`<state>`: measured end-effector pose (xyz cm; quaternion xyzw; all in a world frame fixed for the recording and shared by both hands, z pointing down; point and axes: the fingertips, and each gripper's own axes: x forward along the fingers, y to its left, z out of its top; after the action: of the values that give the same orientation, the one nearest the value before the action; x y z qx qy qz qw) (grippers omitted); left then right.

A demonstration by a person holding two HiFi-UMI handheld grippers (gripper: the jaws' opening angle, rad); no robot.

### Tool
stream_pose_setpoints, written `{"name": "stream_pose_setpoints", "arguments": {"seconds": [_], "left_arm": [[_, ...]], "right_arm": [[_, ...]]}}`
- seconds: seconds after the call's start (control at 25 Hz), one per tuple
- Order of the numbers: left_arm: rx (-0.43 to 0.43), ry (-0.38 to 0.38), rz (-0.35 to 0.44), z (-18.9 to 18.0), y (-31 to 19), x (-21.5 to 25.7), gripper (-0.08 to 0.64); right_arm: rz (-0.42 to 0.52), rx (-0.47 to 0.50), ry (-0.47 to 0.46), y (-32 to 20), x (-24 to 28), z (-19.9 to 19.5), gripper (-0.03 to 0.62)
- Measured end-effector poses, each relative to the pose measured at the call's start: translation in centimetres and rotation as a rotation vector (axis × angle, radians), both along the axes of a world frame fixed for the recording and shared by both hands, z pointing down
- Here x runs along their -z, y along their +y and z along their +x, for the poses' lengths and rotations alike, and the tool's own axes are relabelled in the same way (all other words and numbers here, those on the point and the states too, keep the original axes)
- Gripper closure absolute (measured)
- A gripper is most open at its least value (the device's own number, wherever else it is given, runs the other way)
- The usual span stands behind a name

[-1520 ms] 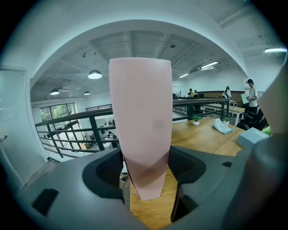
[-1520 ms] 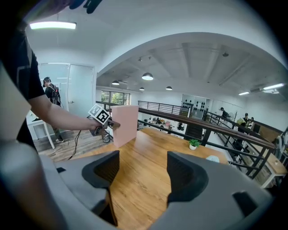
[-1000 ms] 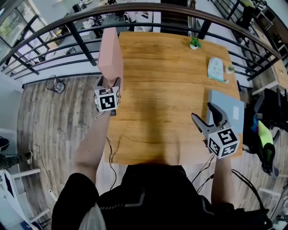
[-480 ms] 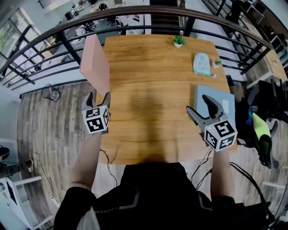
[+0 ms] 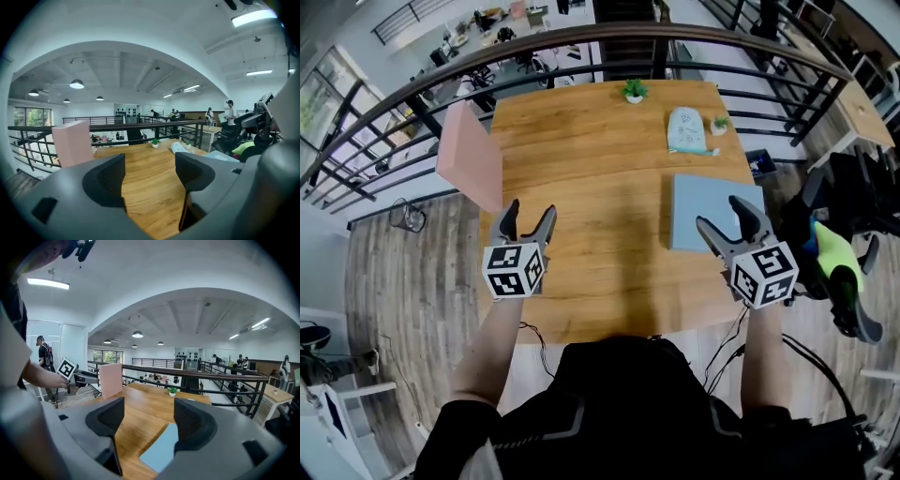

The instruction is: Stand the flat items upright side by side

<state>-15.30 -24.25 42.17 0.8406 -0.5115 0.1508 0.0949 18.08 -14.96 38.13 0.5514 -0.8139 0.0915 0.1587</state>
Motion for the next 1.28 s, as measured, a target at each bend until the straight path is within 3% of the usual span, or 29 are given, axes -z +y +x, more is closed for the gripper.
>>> {"name": "stream_pose_setpoints", "arguments": {"seconds": [0.32, 0.64, 0.96, 1.28], "left_arm": [[-0.264, -0.011, -0.004, 14.1, 3.5, -0.5, 0.225], [-0.381, -0.025, -0.062, 24.3, 6.0, -3.4, 0.225], [-0.491, -0.110, -0.225, 30.7, 9.1, -9.8, 0.225], [-0.527, -0.252, -0.353, 32.6, 10.1, -18.2, 0.224]], "right_arm": [[-0.017, -0.118, 0.013, 4.2, -1.7, 10.7, 0.255], [-0.075, -0.198, -0.012, 7.6, -5.7, 20.0, 0.255], [-0.204, -0.178, -0.050, 8.5, -13.3, 24.2, 0.238], [-0.348, -0.114, -0.071, 9.0, -23.2, 25.2, 0.220]]}}
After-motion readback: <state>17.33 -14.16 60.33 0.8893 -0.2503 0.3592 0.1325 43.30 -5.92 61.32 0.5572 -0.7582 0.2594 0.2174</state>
